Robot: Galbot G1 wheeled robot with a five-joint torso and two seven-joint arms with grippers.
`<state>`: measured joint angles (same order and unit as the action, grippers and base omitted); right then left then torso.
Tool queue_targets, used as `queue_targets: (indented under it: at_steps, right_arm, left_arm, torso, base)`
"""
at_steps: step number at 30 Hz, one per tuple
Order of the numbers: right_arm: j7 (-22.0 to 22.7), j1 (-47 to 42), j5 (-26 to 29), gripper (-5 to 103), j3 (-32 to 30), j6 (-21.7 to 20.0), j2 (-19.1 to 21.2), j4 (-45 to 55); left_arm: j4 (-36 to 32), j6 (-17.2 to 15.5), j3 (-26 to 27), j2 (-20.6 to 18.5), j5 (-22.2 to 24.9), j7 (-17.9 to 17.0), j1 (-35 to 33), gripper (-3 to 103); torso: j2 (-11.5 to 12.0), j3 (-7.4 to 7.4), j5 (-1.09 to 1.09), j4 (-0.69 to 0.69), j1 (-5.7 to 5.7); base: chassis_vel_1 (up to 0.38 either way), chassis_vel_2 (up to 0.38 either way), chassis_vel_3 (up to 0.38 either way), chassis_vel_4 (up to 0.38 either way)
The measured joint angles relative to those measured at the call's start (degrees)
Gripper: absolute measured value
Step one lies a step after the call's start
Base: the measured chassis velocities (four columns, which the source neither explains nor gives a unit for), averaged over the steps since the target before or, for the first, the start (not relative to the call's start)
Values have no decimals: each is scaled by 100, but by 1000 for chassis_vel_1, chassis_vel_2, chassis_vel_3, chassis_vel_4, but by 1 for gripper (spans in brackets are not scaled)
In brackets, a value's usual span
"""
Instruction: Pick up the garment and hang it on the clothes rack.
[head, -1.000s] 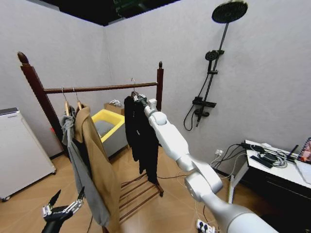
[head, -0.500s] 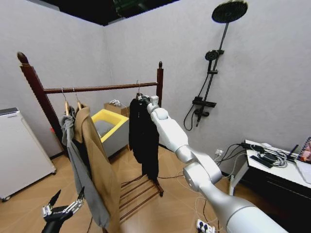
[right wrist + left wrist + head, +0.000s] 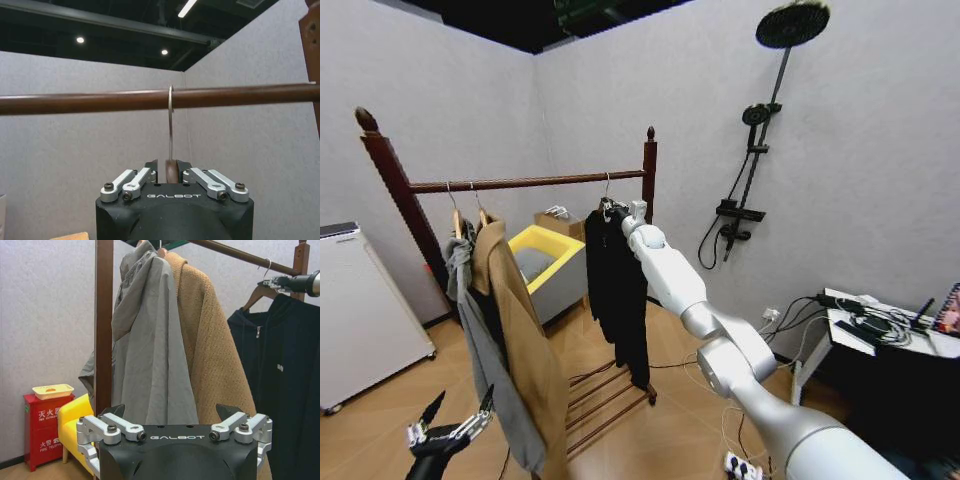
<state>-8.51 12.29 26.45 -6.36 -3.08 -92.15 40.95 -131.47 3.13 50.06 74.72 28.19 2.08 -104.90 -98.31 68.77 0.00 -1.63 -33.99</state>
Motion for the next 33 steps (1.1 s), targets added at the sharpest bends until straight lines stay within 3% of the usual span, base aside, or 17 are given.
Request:
queue_targets:
  at_steps: [3, 7, 12, 14, 15, 18, 19, 21, 24, 25, 26, 27, 28, 29, 31, 32, 33]
  right_arm:
    - [-4, -277, -103, 37, -22, 15, 248, 831]
    - [44, -568, -112, 48, -2, -82, 511, 1496]
    - [709, -1565, -171, 65, 30, -605, 1194, 3400]
    - [1254, -2444, 79, 76, -76, -1117, 1727, 4908]
    - [1254, -2444, 79, 76, -76, -1117, 1727, 4908]
    - [1609, -3788, 276, 92, -606, -1448, 2481, 6421]
    - [1609, -3788, 276, 92, -606, -1448, 2481, 6421]
    - [1722, -4665, 307, 99, -1116, -1440, 3062, 7168]
    - [1716, -5351, 289, 100, -1564, -1382, 3246, 7612]
    - [1649, -5898, 234, 100, -1876, -1301, 3281, 7891]
    - [1649, -5898, 234, 100, -1876, -1301, 3281, 7891]
    - [1412, -6801, 95, 100, -2441, -1101, 3171, 8220]
    - [1252, -7722, -74, 100, -2985, -811, 2841, 8437]
    - [1252, -7722, -74, 100, -2985, -811, 2841, 8437]
    - [1070, -9117, -289, 100, -3558, -319, 2212, 8583]
    - [1070, -9117, -289, 100, -3558, -319, 2212, 8583]
    - [1012, -9660, -376, 100, -3724, -18, 2005, 8616]
  left_arm:
    - [0, 0, 0, 0, 0, -1, 0, 100]
    - [0, 0, 0, 0, 0, 0, 0, 100]
    - [0, 0, 0, 0, 0, 0, 1, 100]
    - [0, 0, 0, 0, 0, 7, 0, 100]
    - [0, 0, 0, 0, 0, 7, 0, 100]
    - [0, 0, 1, 0, 0, -2, 0, 100]
    - [0, 0, 1, 0, 0, -2, 0, 100]
    - [0, 0, 0, 0, 0, 3, 0, 100]
    - [0, 0, 1, 0, 0, 2, 0, 100]
    - [0, 0, -1, 0, 0, 5, 1, 100]
    - [0, 0, -1, 0, 0, 5, 1, 100]
    - [1, 0, 0, 0, 0, -2, -1, 100]
    - [0, 0, 0, 0, 0, 1, 0, 100]
    - [0, 0, 0, 0, 0, 1, 0, 100]
    - [0, 0, 1, 0, 0, -1, 0, 100]
    - [0, 0, 1, 0, 0, -1, 0, 100]
    - [0, 0, 0, 0, 0, 2, 0, 100]
  torso:
    - [0, 0, 0, 1, 1]
    - [-1, -1, 0, 1, 0]
    - [0, 0, 1, 1, -1]
    - [0, 0, 3, 1, 0]
    - [0, 0, 3, 1, 0]
    - [0, 0, 4, 1, 2]
    - [0, 0, 4, 1, 2]
    - [-1, -1, 2, 0, 1]
    - [-1, -2, 0, 0, 1]
    - [-1, -1, 1, -1, 1]
    - [-1, -1, 1, -1, 1]
    - [0, -1, 3, -1, 1]
    - [-1, -1, 2, -1, 2]
    - [-1, -1, 2, -1, 2]
    - [-1, -1, 4, -2, 2]
    - [-1, -1, 4, -2, 2]
    - [-2, -1, 1, -3, 3]
  base:
    - [0, 0, 0, 0]
    - [0, 0, 0, 0]
    - [0, 0, 0, 0]
    - [0, 0, 0, 0]
    - [0, 0, 0, 0]
    - [0, 0, 0, 0]
    - [0, 0, 0, 0]
    - [0, 0, 0, 0]
    - [0, 0, 0, 0]
    - [0, 0, 0, 0]
    - [0, 0, 0, 0]
    - [0, 0, 0, 0]
    - [0, 0, 0, 0]
    - [0, 0, 0, 0]
    - [0, 0, 0, 0]
    - [0, 0, 0, 0]
    - [0, 0, 0, 0]
